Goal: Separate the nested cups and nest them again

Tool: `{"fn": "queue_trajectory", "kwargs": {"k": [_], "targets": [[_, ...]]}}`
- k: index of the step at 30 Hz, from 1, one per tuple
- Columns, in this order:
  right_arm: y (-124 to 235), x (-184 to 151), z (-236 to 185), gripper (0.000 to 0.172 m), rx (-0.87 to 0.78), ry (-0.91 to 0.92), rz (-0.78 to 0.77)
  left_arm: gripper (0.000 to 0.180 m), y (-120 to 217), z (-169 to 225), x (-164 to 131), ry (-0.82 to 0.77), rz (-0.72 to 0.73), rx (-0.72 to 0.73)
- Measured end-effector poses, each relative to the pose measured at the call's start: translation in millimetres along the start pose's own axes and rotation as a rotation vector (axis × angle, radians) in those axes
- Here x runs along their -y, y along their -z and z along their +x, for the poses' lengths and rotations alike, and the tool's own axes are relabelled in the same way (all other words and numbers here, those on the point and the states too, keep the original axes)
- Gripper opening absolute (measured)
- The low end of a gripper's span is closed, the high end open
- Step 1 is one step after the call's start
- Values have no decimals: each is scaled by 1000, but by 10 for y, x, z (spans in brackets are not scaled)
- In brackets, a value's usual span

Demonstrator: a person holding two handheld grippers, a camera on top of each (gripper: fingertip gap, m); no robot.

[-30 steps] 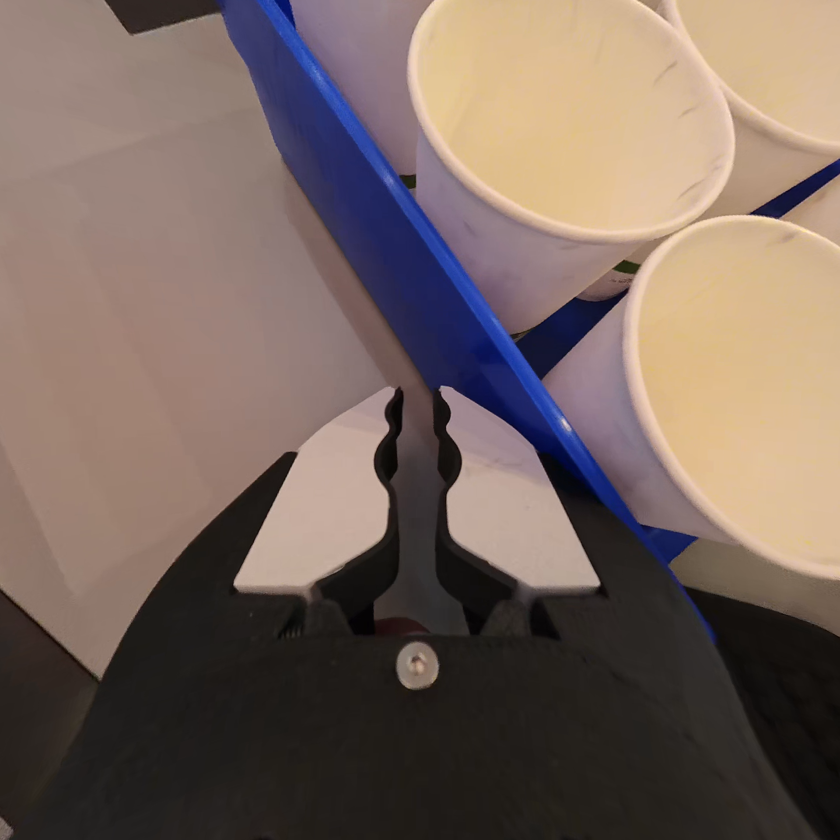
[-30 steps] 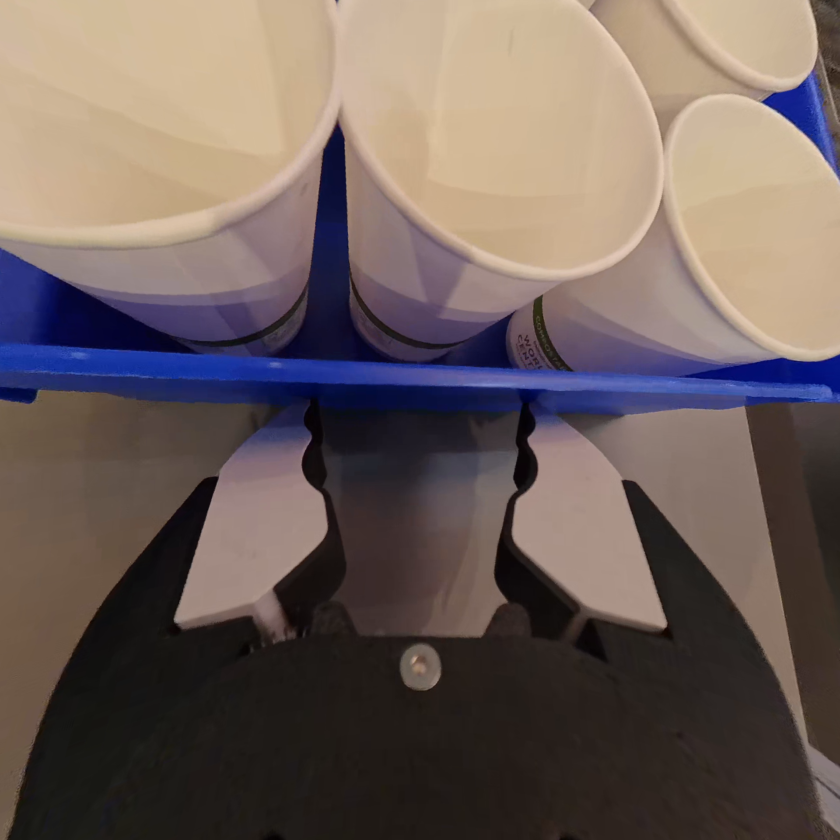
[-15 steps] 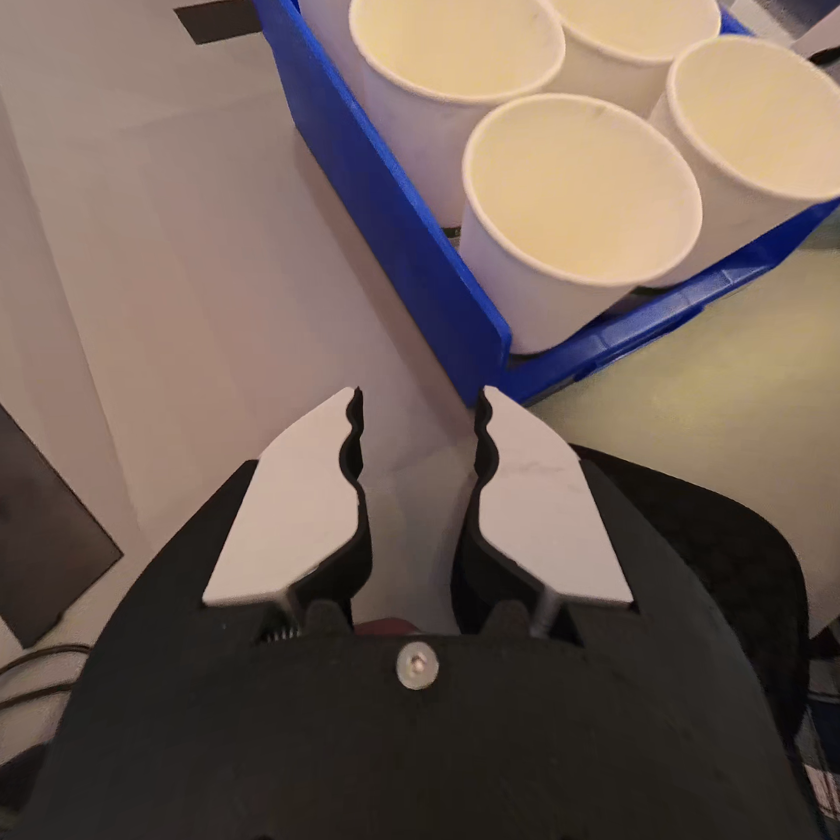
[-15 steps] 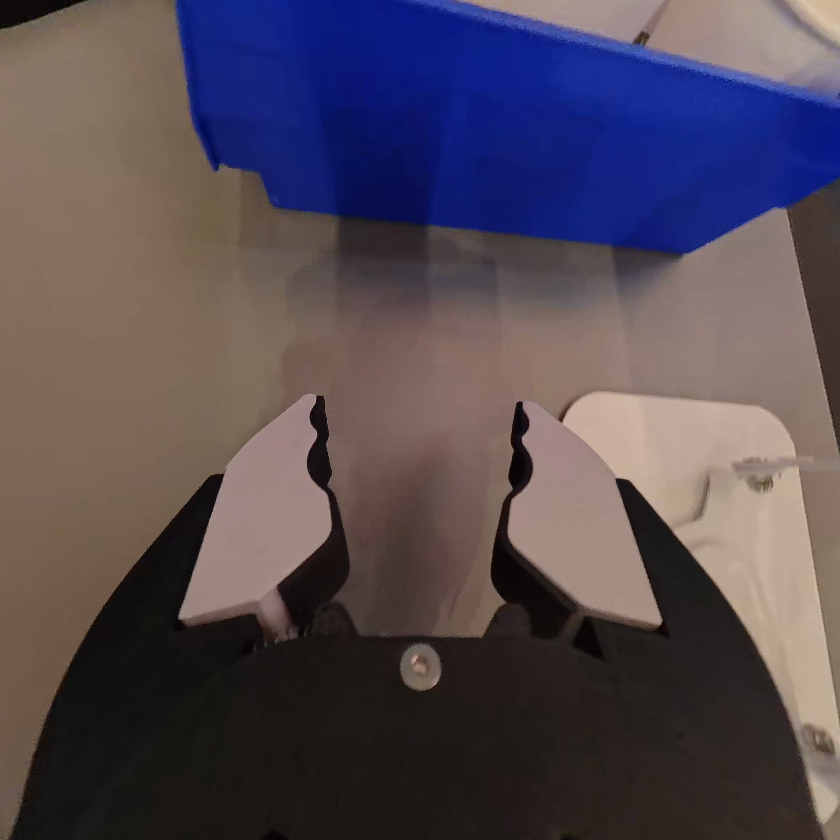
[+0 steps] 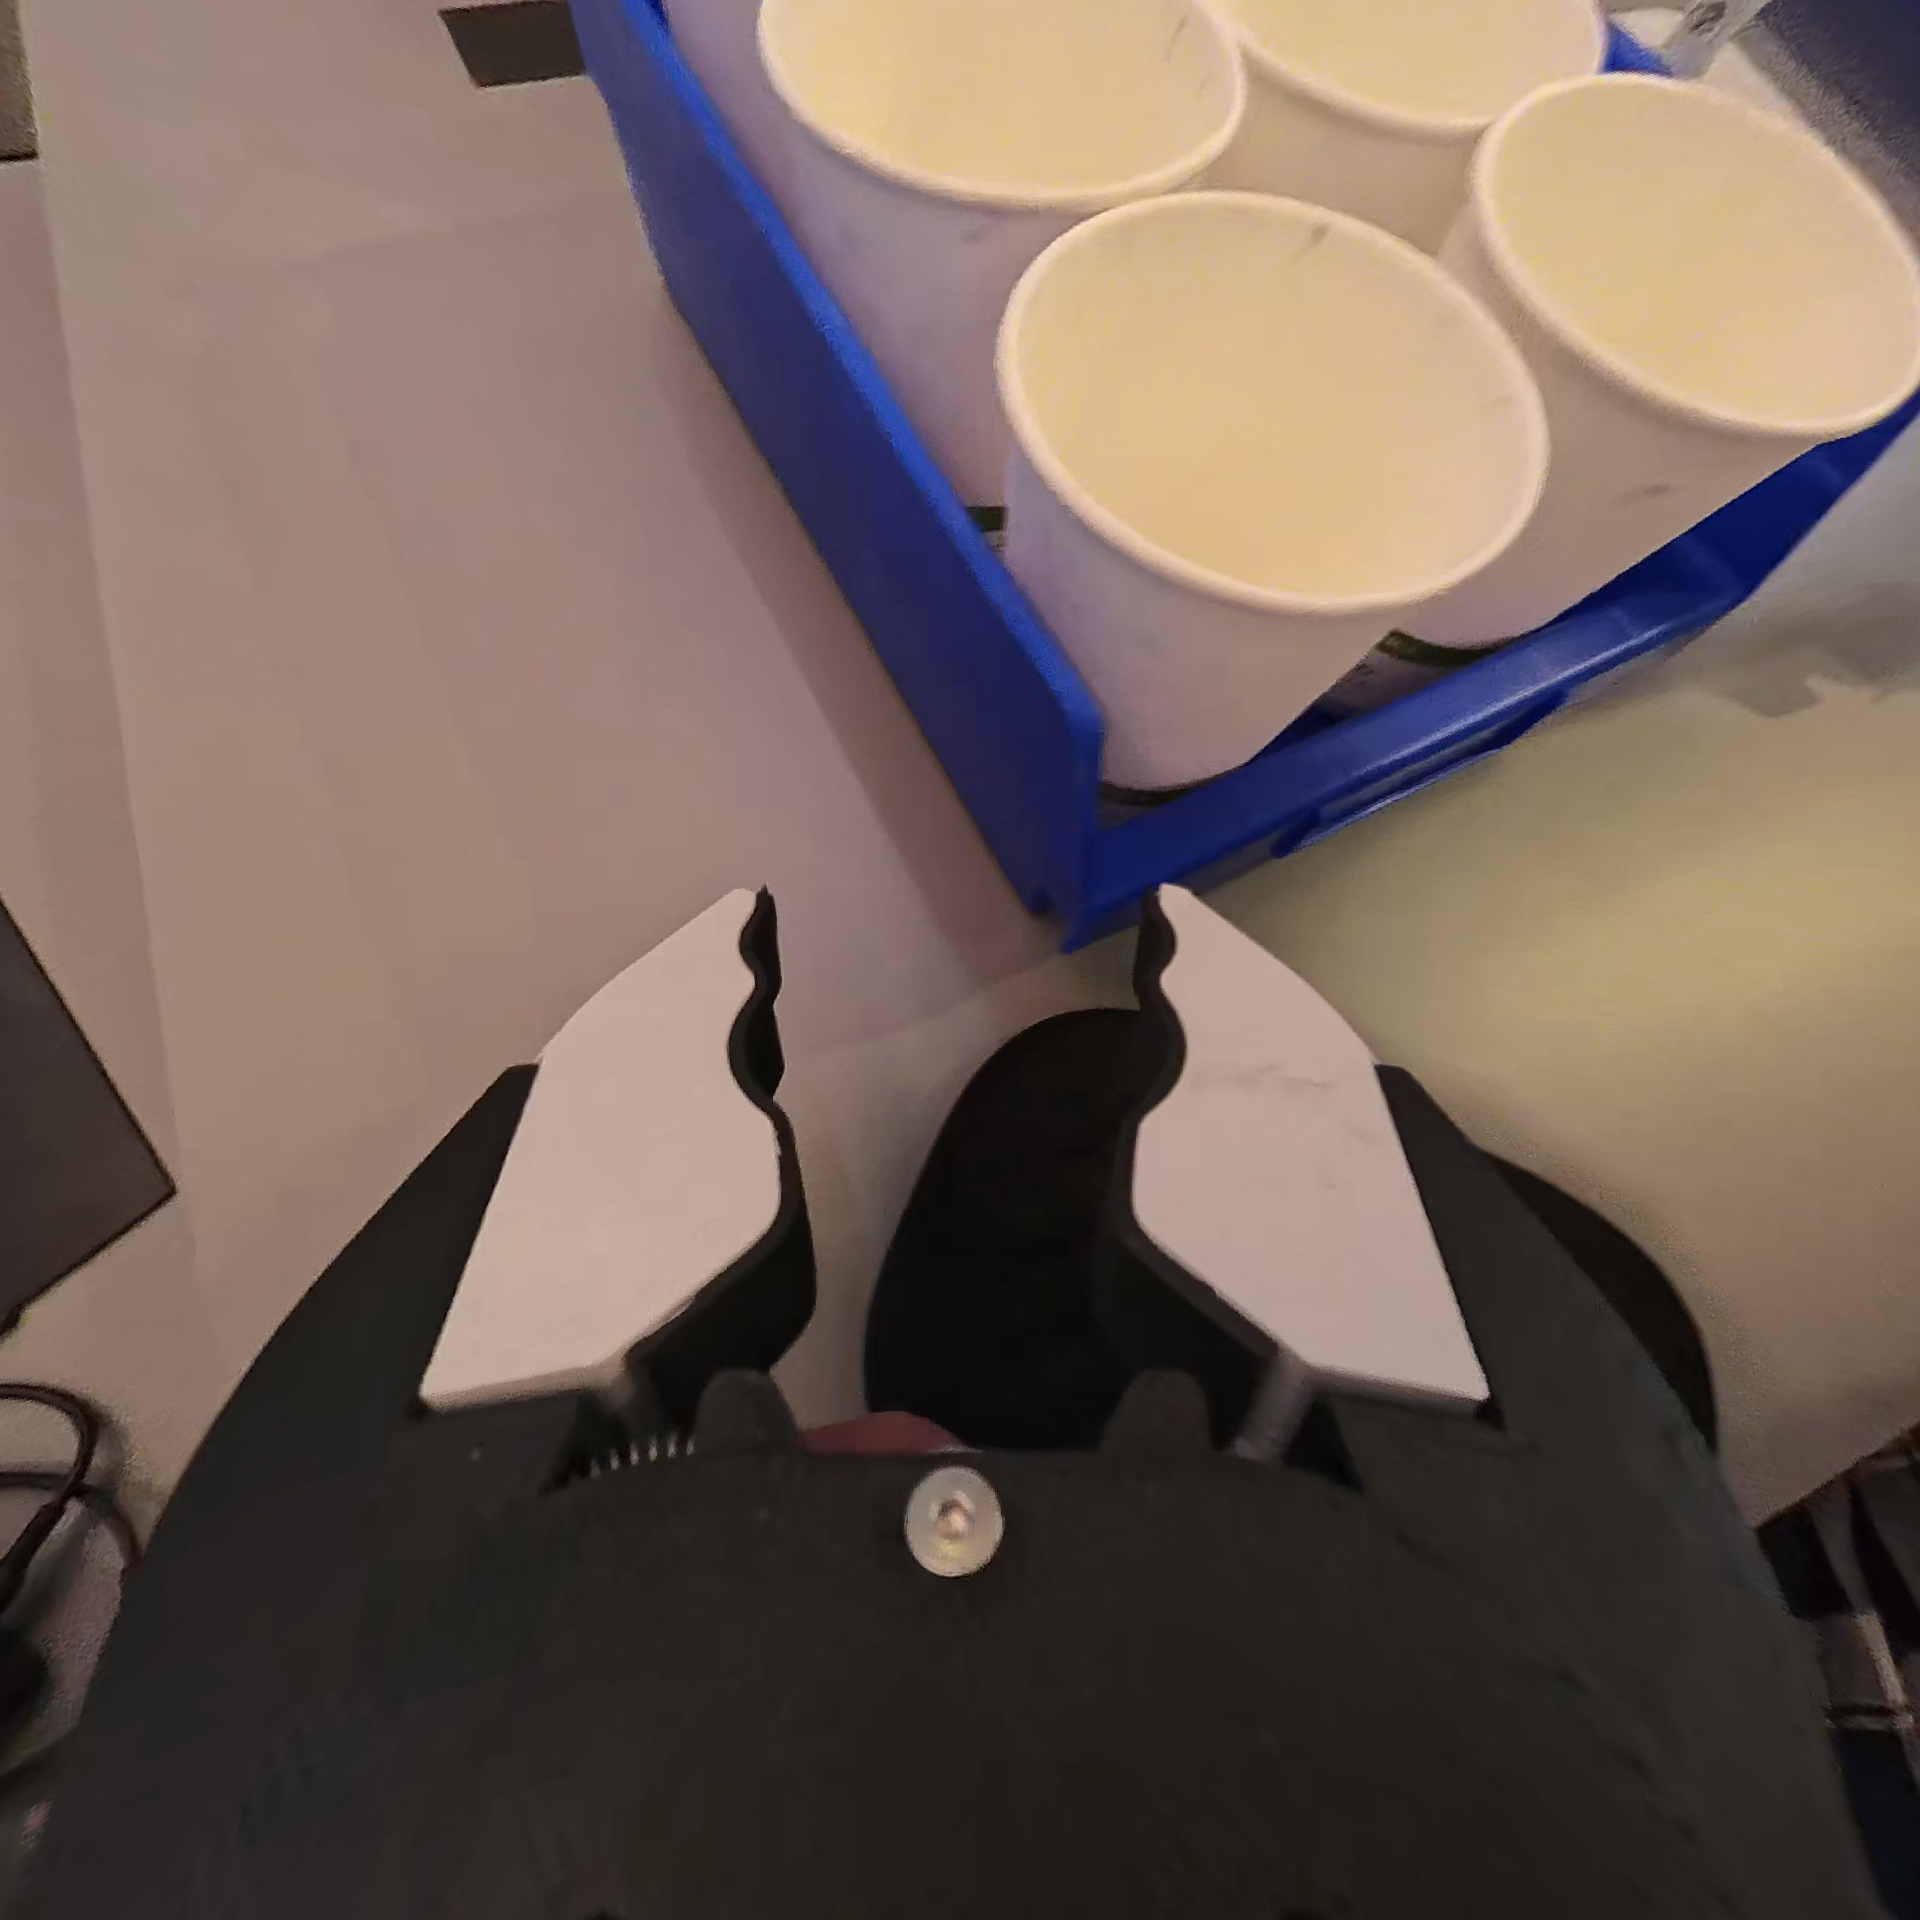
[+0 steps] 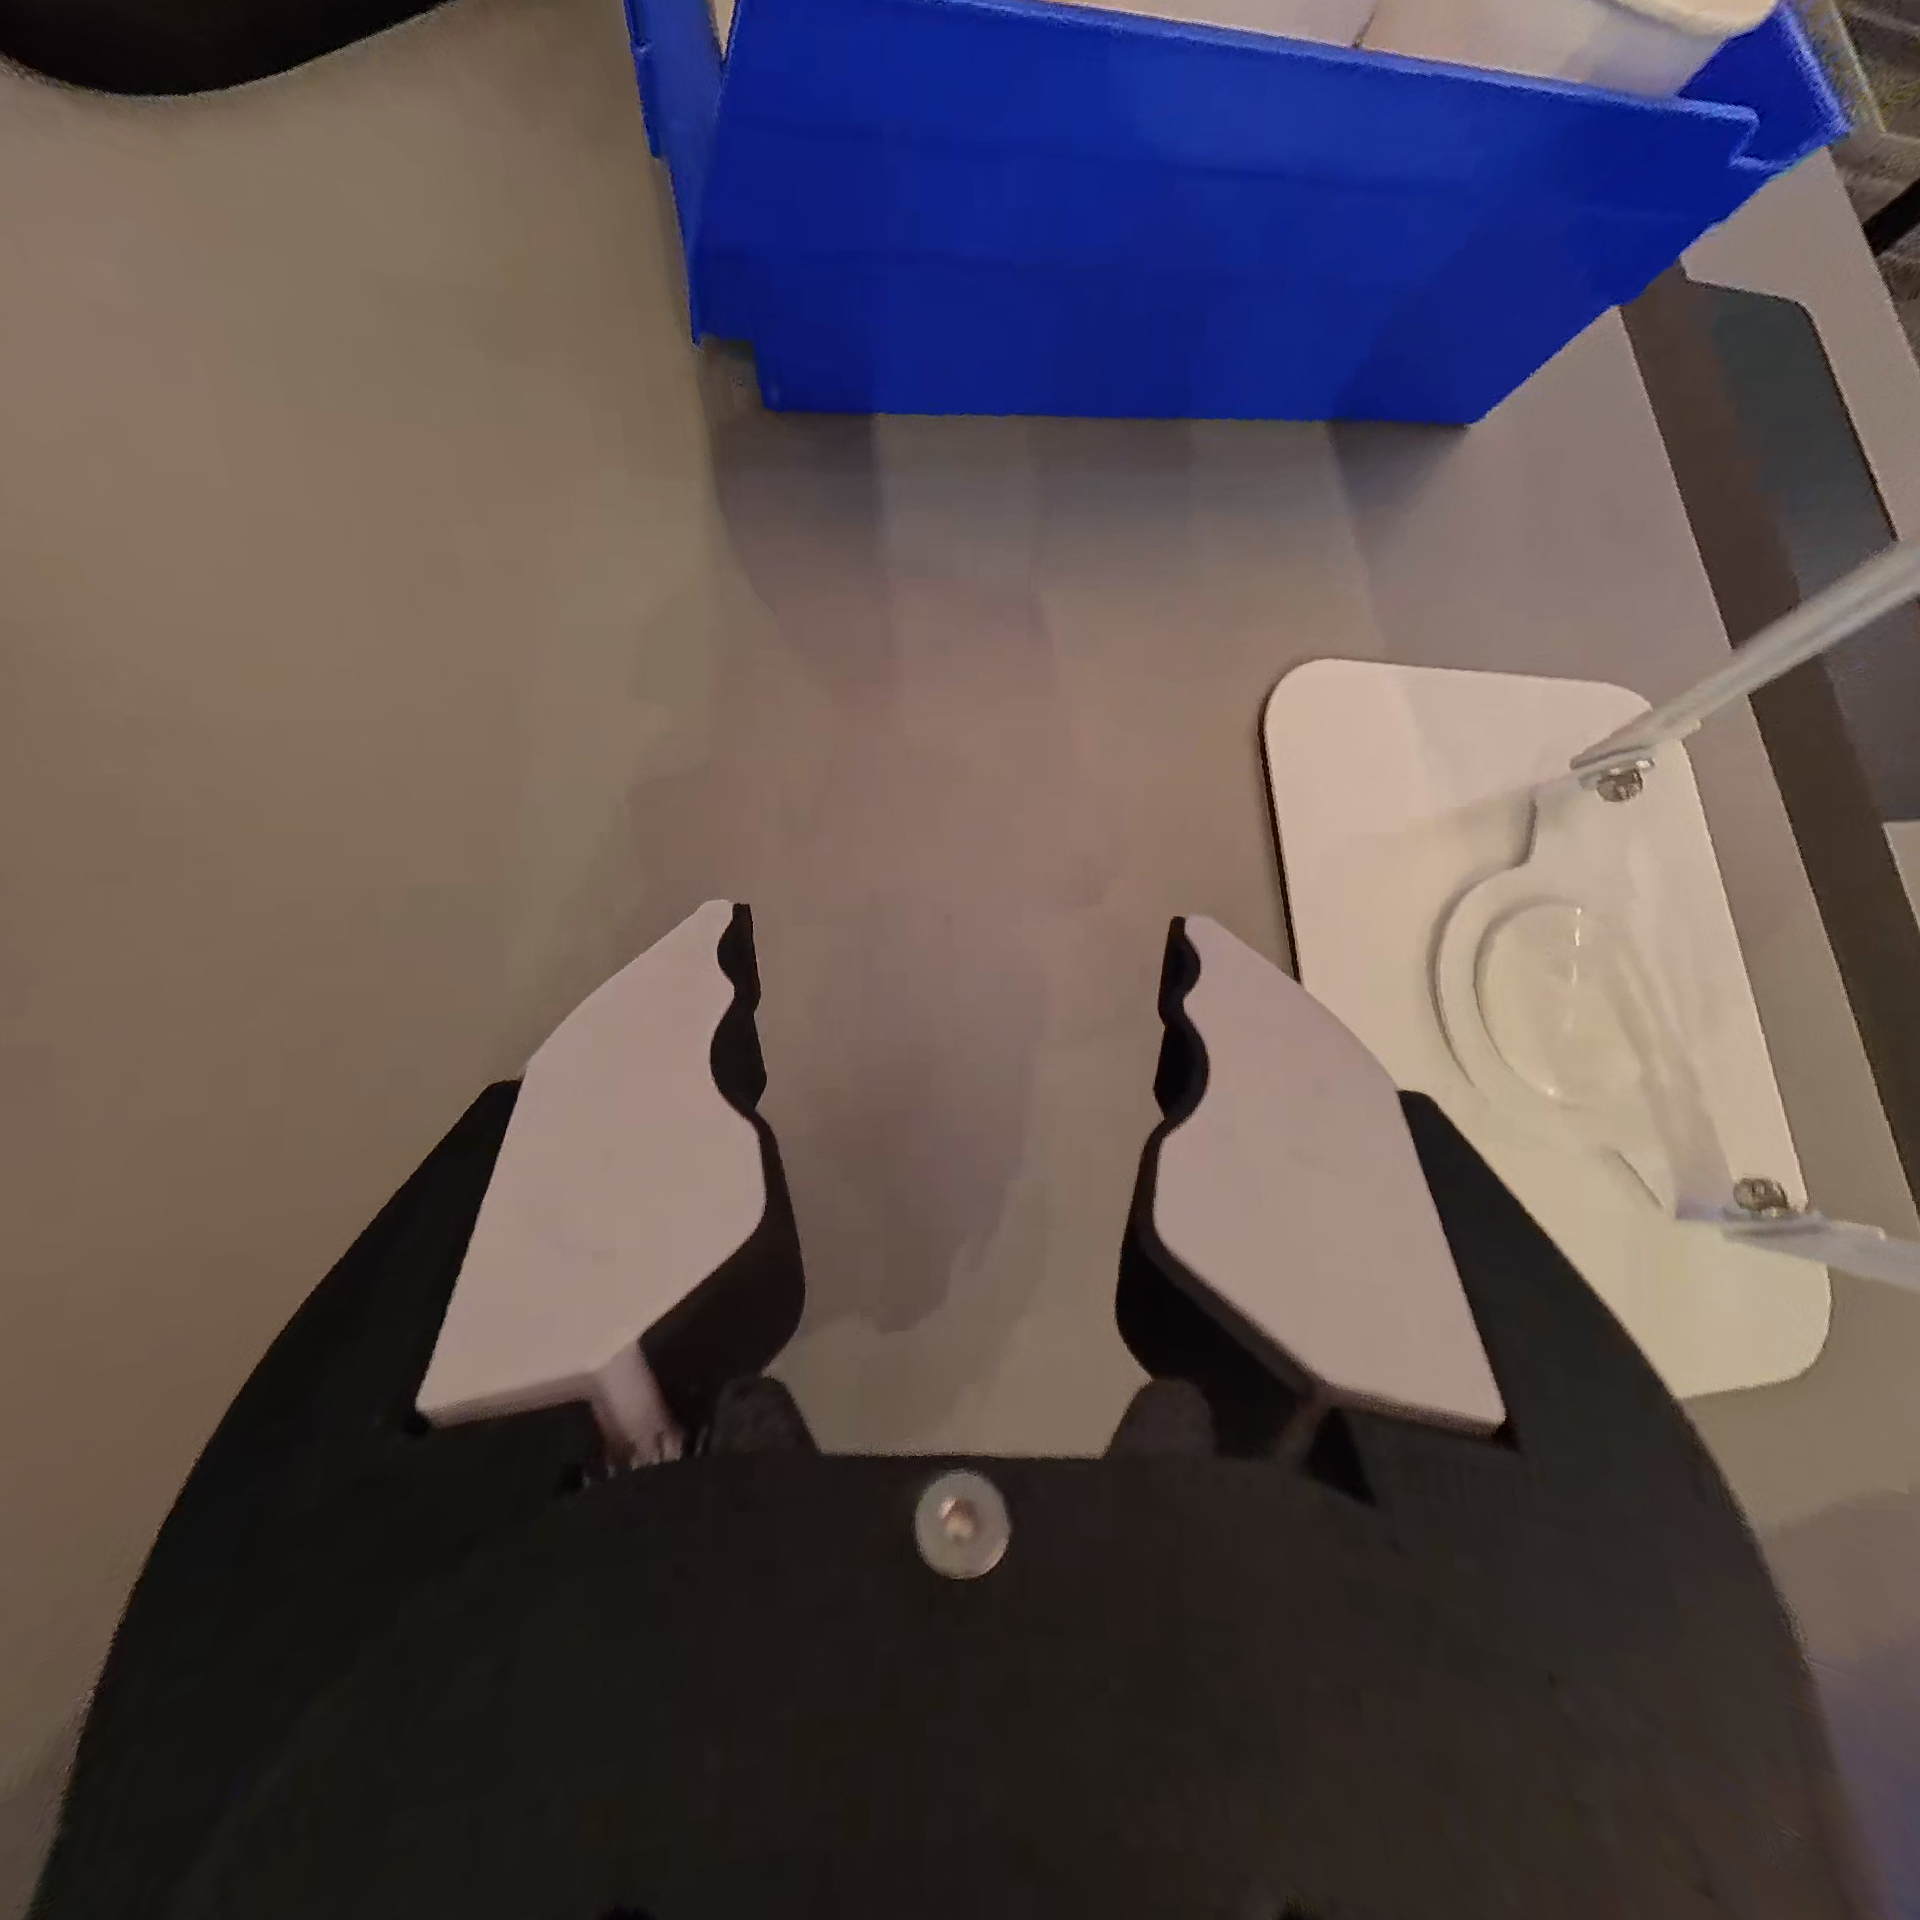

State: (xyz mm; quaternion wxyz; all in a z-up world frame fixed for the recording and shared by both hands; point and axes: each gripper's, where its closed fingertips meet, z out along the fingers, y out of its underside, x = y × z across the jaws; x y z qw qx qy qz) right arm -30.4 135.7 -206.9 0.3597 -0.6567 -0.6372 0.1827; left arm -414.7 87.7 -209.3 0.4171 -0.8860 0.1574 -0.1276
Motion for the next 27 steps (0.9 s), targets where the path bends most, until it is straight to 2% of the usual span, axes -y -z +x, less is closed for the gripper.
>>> {"fn": "queue_trajectory", "kwargs": {"k": [5, 8, 10, 16, 19, 27], "targets": [[276, -94, 103, 73, -57, -36, 21, 50, -156, 132, 50, -5, -15, 25], [457, -174, 175, 72, -102, -64, 35, 33, -278, 95, 2, 7, -52, 57], [571, -241, 217, 71, -134, -85, 44, 12, -333, 133, 25, 31, -47, 31], [861, -466, 358, 69, -223, -138, 58, 5, -386, -101, 80, 16, -71, 175], [956, -551, 407, 69, -253, -162, 66, 4, -406, -219, 111, 84, -60, 190], [1074, -676, 444, 69, -292, -174, 65, 4, -446, -528, 191, 126, -40, 252]]}}
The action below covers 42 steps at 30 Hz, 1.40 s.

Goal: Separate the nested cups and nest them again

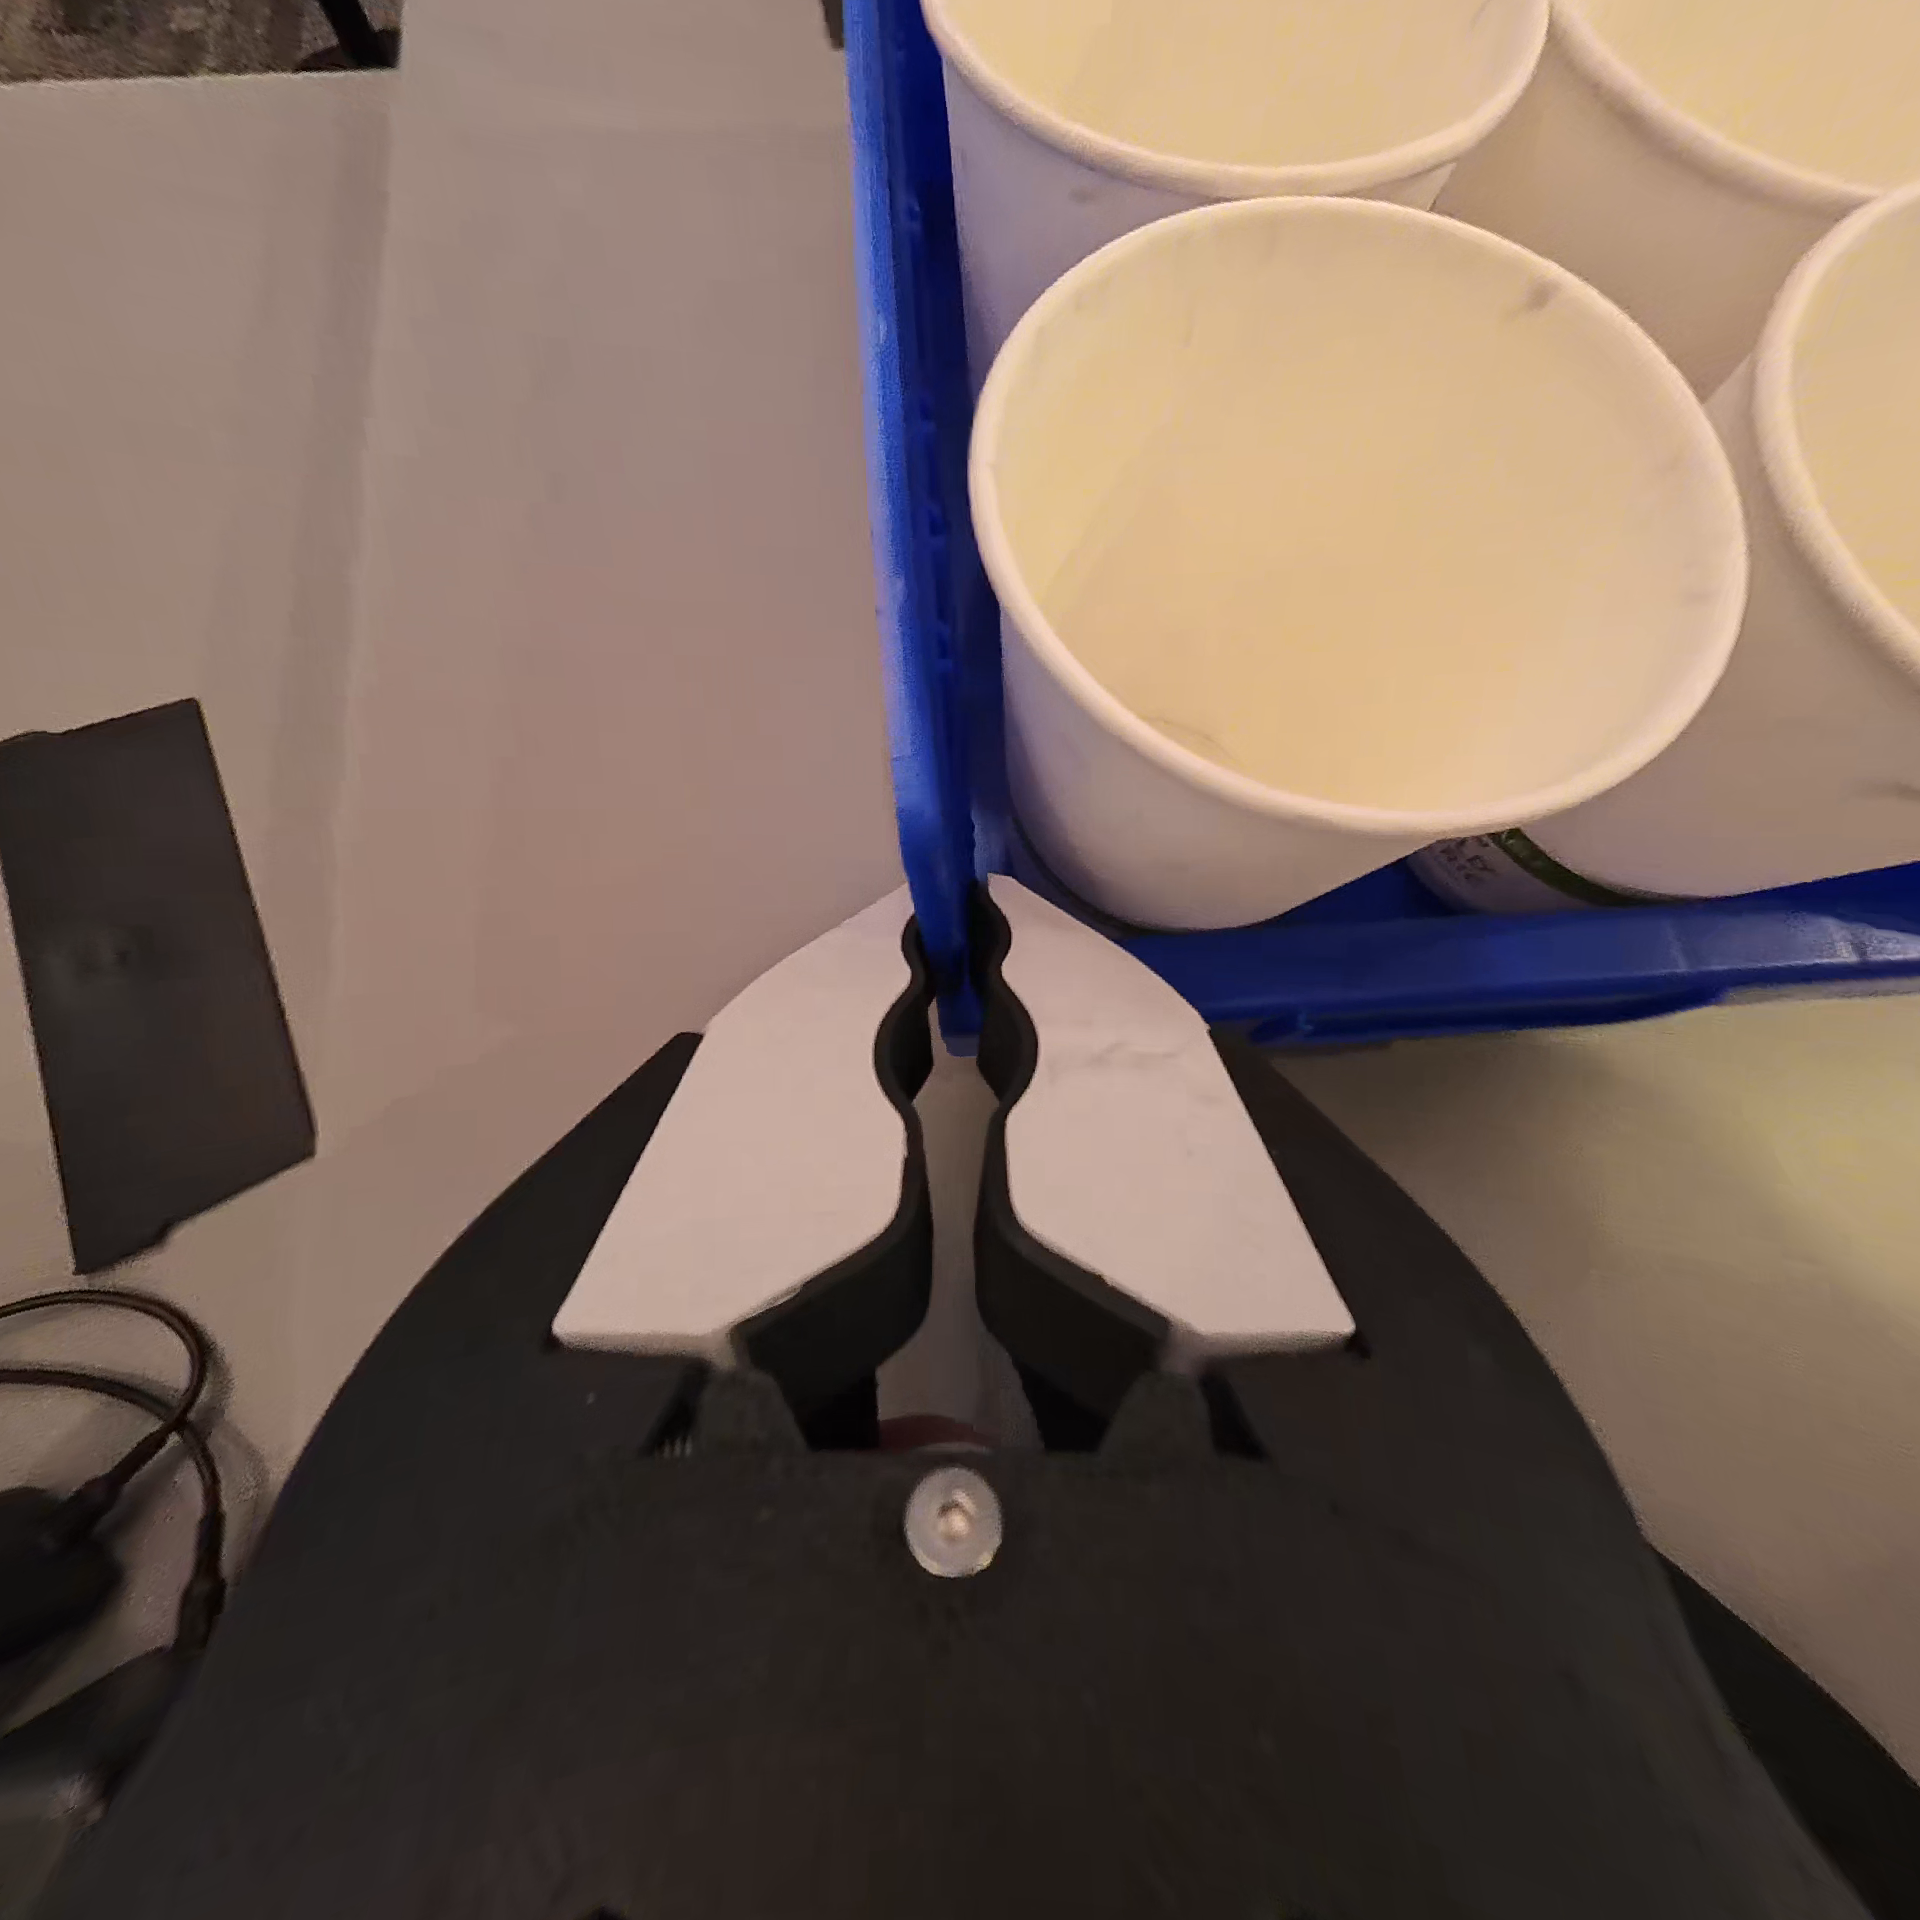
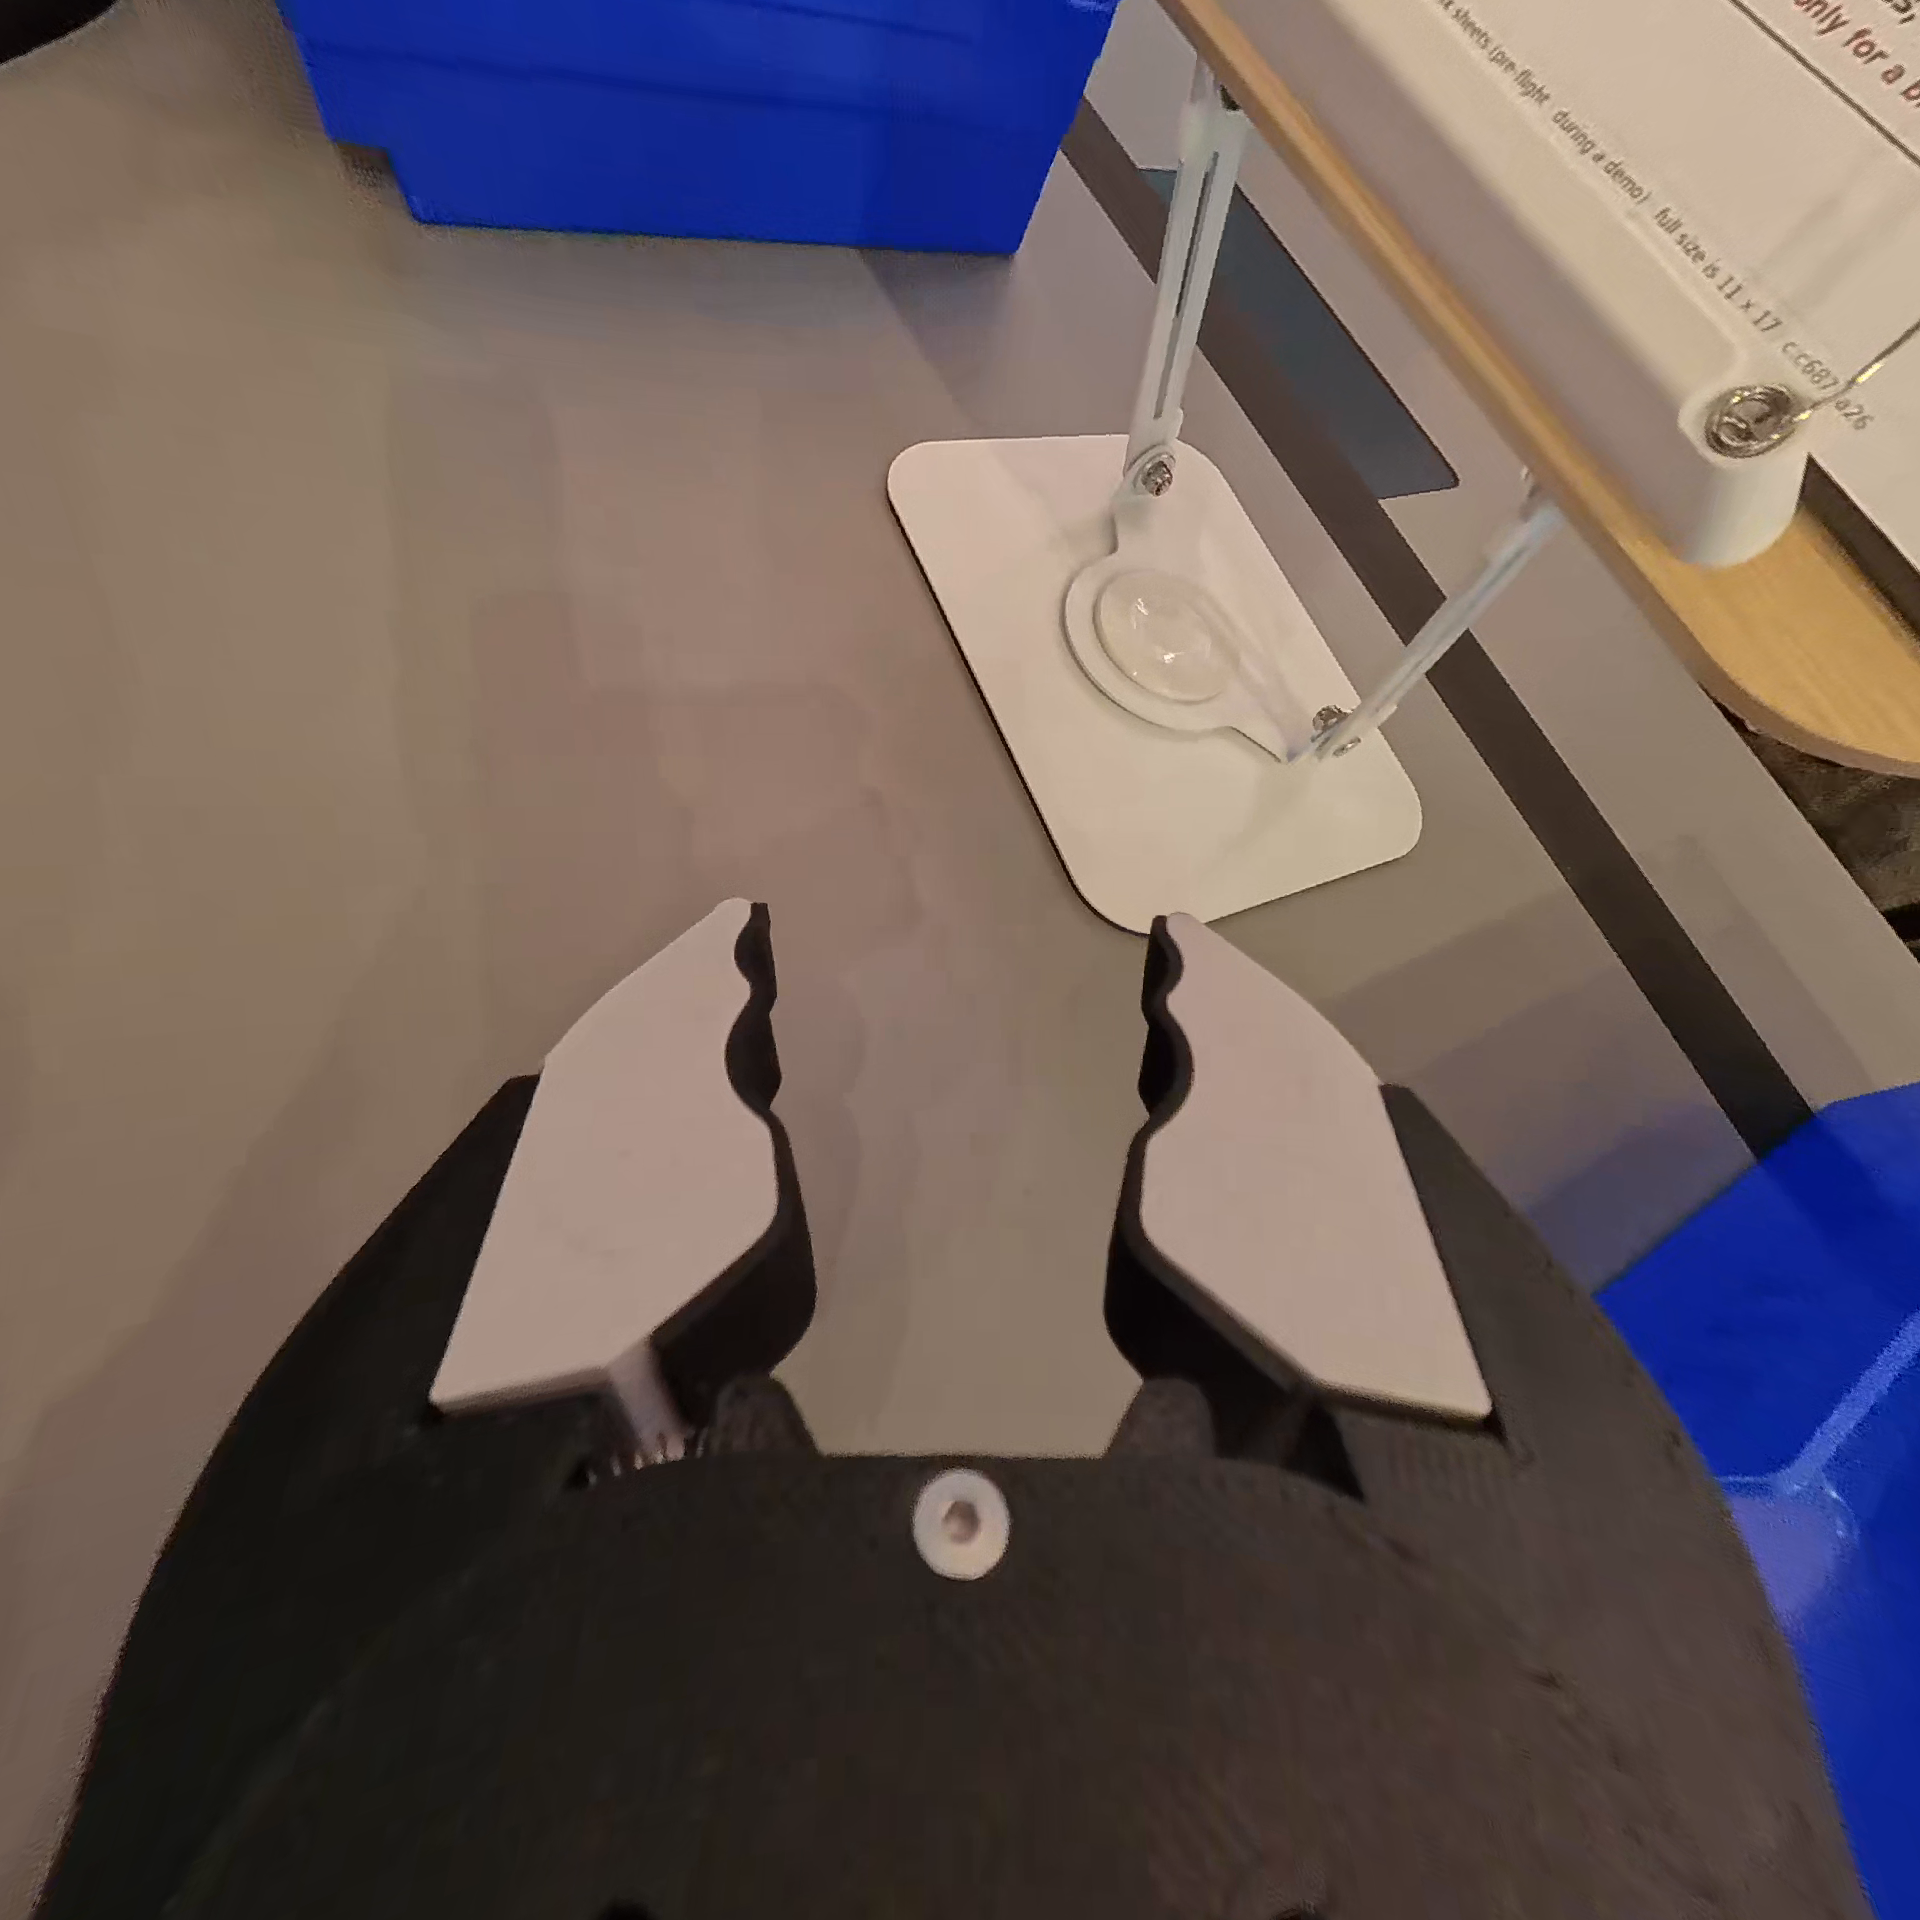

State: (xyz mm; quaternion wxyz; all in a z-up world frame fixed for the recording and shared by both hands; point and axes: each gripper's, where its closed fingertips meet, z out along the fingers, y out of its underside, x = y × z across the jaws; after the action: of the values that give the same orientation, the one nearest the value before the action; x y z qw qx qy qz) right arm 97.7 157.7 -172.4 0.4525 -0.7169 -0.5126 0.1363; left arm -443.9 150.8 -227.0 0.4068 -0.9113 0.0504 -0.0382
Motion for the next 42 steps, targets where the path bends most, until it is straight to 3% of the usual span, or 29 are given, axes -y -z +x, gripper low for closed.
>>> {"fn": "queue_trajectory", "kwargs": {"k": [17, 34, 38, 42], "targets": [[-86, -178, 139, 68, -13, -68, -1, 4, -588, -731, 541, 40, -2, 73], [-119, -135, 126, 69, -8, -68, 3, 4, -688, -1088, 639, 27, -18, 65], [84, -98, 325, 69, -108, -30, -18, 4, -688, -1093, 640, 5, -29, 45], [592, -141, 914, 65, -338, -76, -14, 4, -693, -1100, 643, -10, -34, 33]]}}
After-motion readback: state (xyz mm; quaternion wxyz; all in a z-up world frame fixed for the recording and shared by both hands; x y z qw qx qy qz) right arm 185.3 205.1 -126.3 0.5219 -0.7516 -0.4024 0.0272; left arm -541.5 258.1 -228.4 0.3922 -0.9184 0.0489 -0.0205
